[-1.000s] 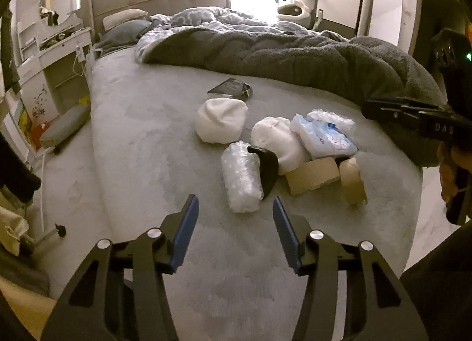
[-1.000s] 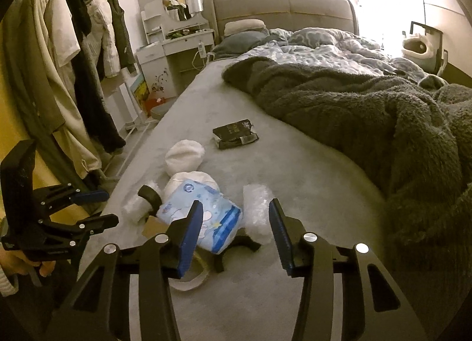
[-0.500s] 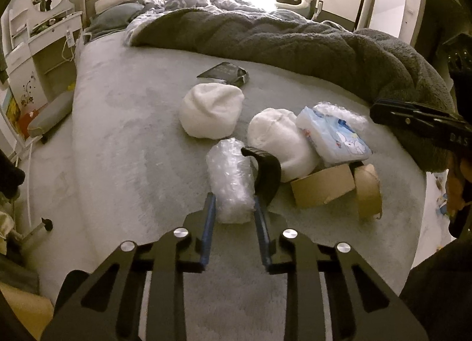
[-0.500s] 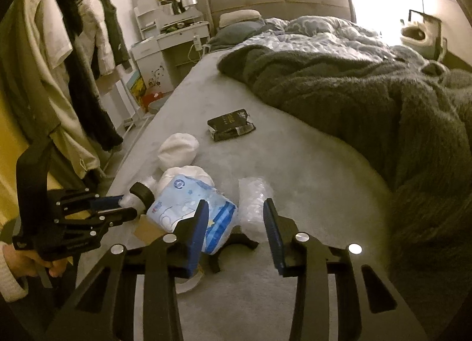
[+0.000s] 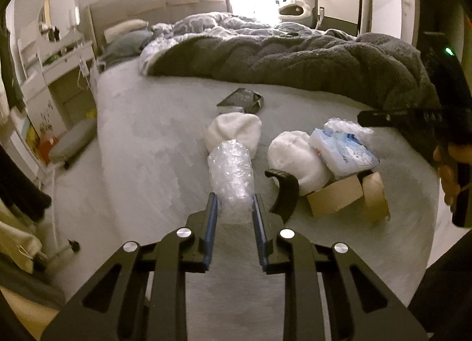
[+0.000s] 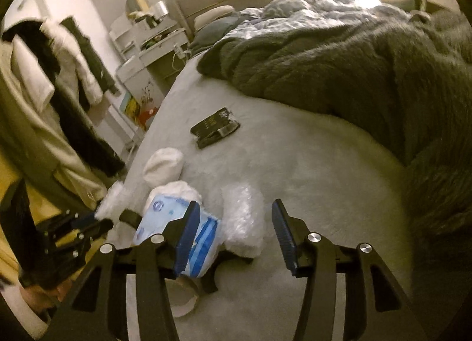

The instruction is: Collect trash

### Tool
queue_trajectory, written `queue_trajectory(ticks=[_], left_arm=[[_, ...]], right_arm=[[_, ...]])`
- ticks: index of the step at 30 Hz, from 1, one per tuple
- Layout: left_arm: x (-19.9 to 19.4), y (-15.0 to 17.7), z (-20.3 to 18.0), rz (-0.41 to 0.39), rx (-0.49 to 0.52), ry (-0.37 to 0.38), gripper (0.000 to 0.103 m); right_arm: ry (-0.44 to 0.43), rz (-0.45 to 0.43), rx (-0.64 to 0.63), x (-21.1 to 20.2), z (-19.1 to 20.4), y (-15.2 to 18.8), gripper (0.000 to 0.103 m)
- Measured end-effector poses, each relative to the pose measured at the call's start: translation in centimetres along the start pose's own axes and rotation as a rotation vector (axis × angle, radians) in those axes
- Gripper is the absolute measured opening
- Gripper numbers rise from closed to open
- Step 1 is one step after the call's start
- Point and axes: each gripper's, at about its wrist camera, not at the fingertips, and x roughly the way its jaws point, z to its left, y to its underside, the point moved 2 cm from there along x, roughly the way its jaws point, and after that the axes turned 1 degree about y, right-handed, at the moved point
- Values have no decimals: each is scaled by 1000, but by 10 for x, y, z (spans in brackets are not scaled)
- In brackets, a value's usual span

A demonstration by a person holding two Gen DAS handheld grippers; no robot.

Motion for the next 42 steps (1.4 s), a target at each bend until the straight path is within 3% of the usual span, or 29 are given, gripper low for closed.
queue_trajectory(ticks=[9, 13, 15, 23, 30, 42], left_arm=[[-4, 2, 15, -6, -24, -4, 25], [-7, 5, 21, -7, -35, -9, 25], [-9, 8, 26, -7, -44, -9, 25], [-19, 16, 54, -9, -126, -1, 25], [-31, 26, 75, -12, -165, -11, 25], [-37, 65, 124, 55, -285, -36, 25]], right_arm=[[-35, 36, 88, 22, -7, -4, 52], [20, 83, 73, 38, -2, -3, 52], [35, 94, 83, 42, -4, -2, 38], [54, 19, 71, 31, 12, -17, 36], [52, -20, -5, 30, 55, -32, 36], [6, -33, -235, 43, 175, -39, 36]])
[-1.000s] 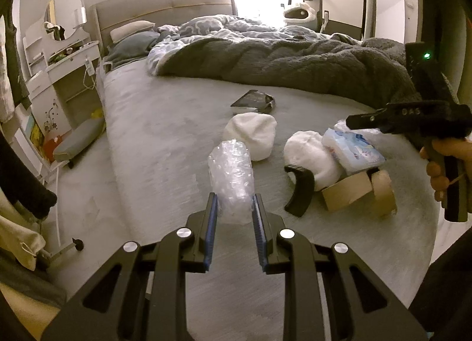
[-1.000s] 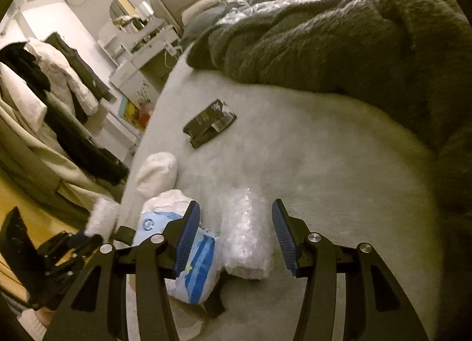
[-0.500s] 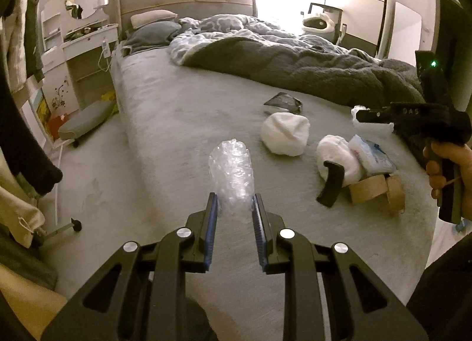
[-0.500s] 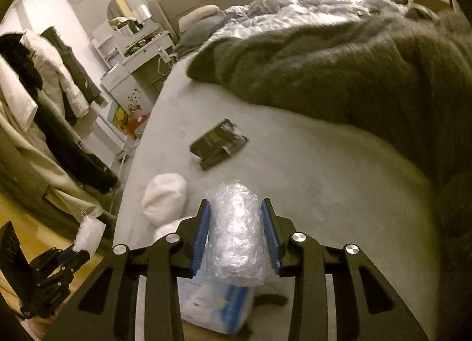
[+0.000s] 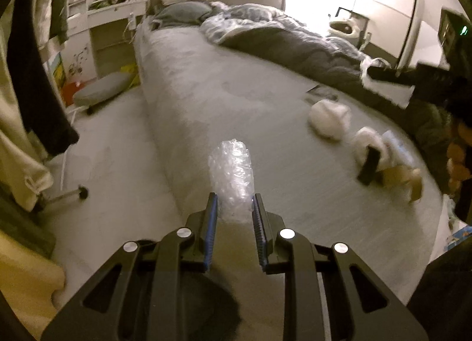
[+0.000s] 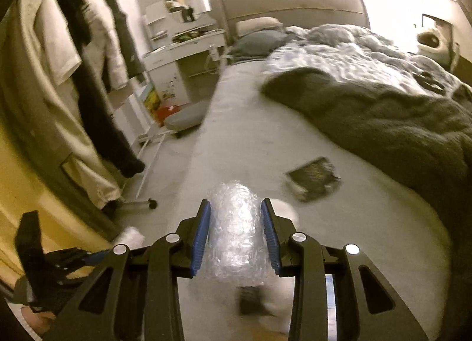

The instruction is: Collect trash

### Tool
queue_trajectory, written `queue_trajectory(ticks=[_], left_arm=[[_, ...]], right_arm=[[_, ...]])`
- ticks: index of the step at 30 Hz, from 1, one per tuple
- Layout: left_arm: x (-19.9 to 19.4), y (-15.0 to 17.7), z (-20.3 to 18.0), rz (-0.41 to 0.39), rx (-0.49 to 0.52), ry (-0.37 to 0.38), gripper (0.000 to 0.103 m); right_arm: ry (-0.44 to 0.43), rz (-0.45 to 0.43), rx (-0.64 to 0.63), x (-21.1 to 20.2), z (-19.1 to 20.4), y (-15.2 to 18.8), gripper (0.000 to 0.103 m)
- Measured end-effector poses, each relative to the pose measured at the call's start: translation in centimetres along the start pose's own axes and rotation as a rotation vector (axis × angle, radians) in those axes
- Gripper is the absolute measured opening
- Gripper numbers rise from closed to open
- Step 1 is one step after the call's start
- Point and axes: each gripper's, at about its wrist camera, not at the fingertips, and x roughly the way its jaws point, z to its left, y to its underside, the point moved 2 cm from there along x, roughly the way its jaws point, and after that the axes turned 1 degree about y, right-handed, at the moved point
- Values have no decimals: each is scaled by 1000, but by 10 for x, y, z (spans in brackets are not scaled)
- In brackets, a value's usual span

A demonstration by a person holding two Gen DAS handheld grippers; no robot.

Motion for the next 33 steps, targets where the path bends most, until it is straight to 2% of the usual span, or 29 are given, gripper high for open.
queue_trajectory(ticks=[12, 19, 23, 28, 33], left_arm=[[14, 46, 71, 133, -96, -91, 25], [27, 82, 107, 249, -173, -156, 25], [35, 106, 122, 314, -220, -166, 25], [43, 128, 132, 398, -263, -136, 25], [46, 141, 138, 456, -309, -110, 25]], right_arm=[[-130, 62, -129, 35, 106, 6, 36], [-180, 78, -162, 43, 143, 10, 36], [-213, 88, -152, 48, 159, 12, 36], [-252, 132, -146, 58, 179, 23, 36], [-255, 187, -187, 73, 202, 34, 36]])
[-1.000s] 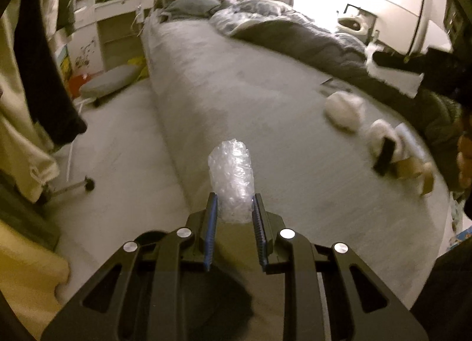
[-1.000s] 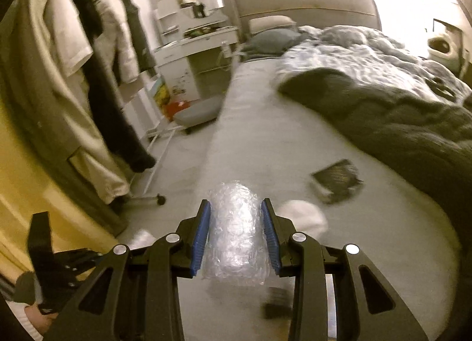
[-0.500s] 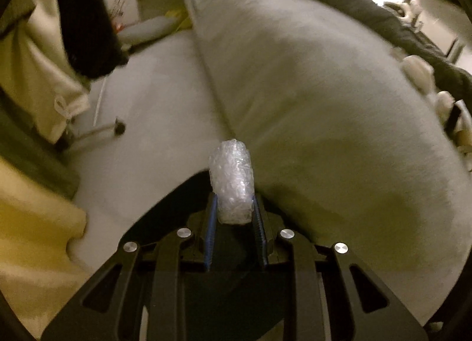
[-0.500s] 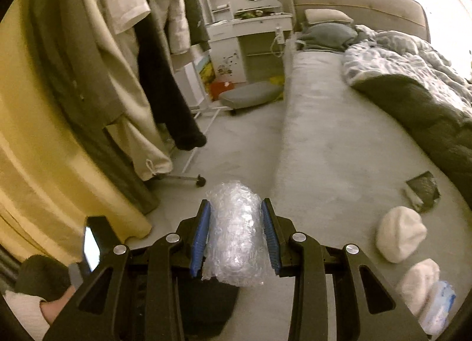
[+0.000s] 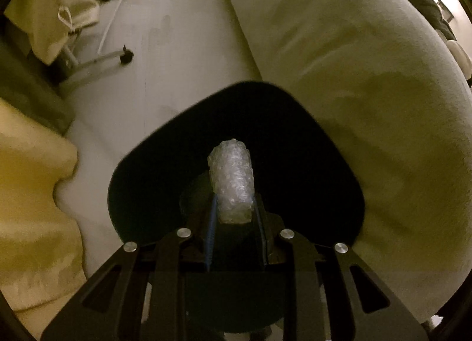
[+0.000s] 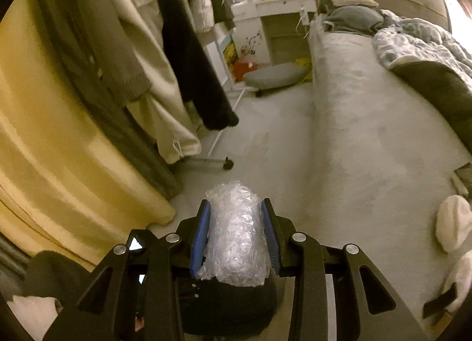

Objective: Collect trash
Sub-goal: 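Carry bubble wrap over black bin and open left tool while right tool carries its piece, then lower held bubble wrap into black bin and open right tool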

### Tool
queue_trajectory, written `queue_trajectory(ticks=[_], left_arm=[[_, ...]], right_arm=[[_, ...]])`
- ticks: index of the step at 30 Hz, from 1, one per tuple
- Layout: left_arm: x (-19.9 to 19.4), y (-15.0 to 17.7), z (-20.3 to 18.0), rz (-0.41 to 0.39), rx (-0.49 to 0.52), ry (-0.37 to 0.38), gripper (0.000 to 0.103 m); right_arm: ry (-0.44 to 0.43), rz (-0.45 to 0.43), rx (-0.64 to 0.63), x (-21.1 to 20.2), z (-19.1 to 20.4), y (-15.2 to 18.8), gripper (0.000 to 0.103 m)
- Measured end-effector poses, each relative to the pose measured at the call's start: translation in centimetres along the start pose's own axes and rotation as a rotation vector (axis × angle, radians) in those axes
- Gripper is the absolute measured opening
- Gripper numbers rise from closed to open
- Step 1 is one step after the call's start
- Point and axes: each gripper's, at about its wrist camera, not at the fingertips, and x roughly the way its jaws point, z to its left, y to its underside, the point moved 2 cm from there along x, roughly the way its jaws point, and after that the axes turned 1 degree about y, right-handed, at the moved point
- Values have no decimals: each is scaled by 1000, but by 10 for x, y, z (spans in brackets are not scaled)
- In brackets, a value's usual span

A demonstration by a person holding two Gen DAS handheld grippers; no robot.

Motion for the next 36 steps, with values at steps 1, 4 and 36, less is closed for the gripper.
queue_trajectory(ticks=[1, 4, 36], left_arm=[[1, 2, 3, 18, -13, 14, 25], [4, 7, 6, 41, -21, 17, 26], [-135, -10, 48, -461, 35, -69, 57]], right_arm=[[-2, 8, -4, 4, 2, 0, 36], [-5, 29, -14, 13, 9, 2, 36], [8, 319, -25, 140, 29, 55, 36]])
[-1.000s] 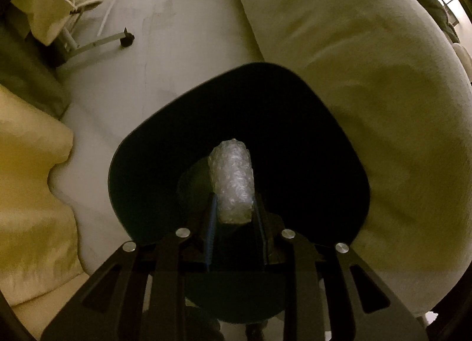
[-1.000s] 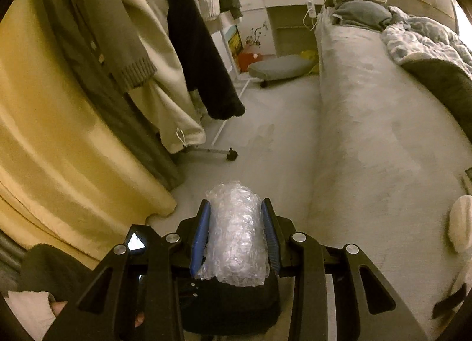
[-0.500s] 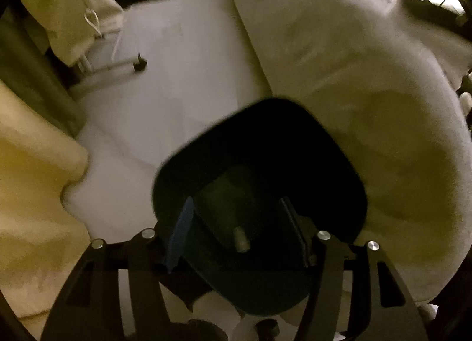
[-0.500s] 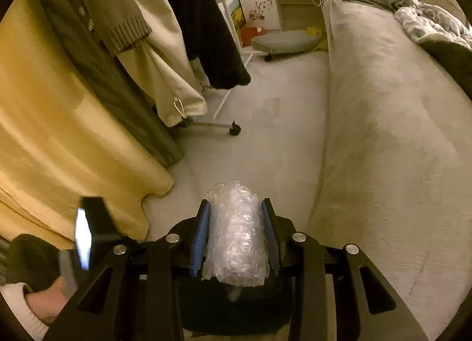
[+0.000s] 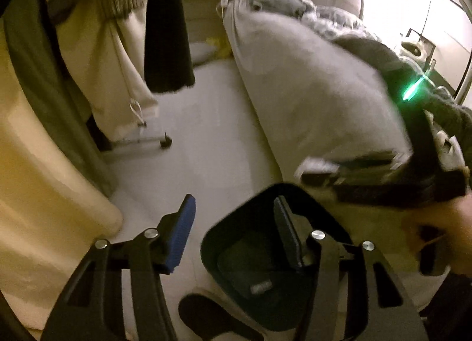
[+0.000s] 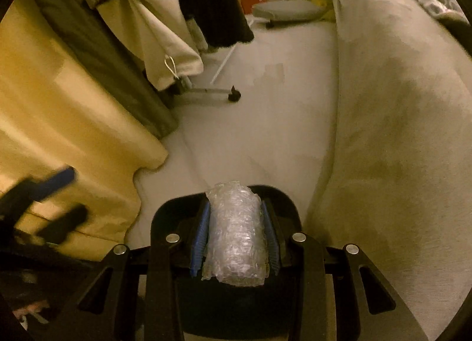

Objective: Collect trash
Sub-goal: 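Lower held bubble wrap into black bin and open right tool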

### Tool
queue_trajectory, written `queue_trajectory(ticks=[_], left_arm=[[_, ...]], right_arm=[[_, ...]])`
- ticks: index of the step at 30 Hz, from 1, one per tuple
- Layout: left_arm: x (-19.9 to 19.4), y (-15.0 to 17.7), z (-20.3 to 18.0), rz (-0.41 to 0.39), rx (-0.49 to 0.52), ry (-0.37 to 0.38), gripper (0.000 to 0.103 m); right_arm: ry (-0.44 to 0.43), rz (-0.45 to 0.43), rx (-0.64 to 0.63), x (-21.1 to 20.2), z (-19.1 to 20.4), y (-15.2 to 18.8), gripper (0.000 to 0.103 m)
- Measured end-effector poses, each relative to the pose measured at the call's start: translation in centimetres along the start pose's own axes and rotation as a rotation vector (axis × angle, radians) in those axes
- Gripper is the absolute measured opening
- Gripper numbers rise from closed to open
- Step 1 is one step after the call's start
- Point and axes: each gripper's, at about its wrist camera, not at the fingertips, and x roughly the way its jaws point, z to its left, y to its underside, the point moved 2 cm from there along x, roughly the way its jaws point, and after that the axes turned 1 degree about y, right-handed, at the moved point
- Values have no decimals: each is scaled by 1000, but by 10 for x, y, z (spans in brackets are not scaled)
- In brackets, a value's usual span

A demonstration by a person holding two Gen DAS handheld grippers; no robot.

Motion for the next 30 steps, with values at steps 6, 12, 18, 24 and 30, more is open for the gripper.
queue_trajectory(ticks=[6, 12, 18, 24, 30], left_arm=[[-40, -13, -14, -95, 6, 12, 52], [-71, -29, -21, -181, 19, 35, 46], [-95, -35, -28, -236, 24, 58, 46], [-105, -39, -31, -265, 21, 66, 46], [-116, -45, -36, -299, 30, 65, 46]], right_arm=[[-5, 48, -12, 20, 5, 9, 36], [10, 115, -69, 43, 16, 21, 36], [38, 175, -116, 62, 23, 37, 36], [47, 235, -139, 77, 25, 54, 39], [45, 258, -147, 80, 25, 68, 63]])
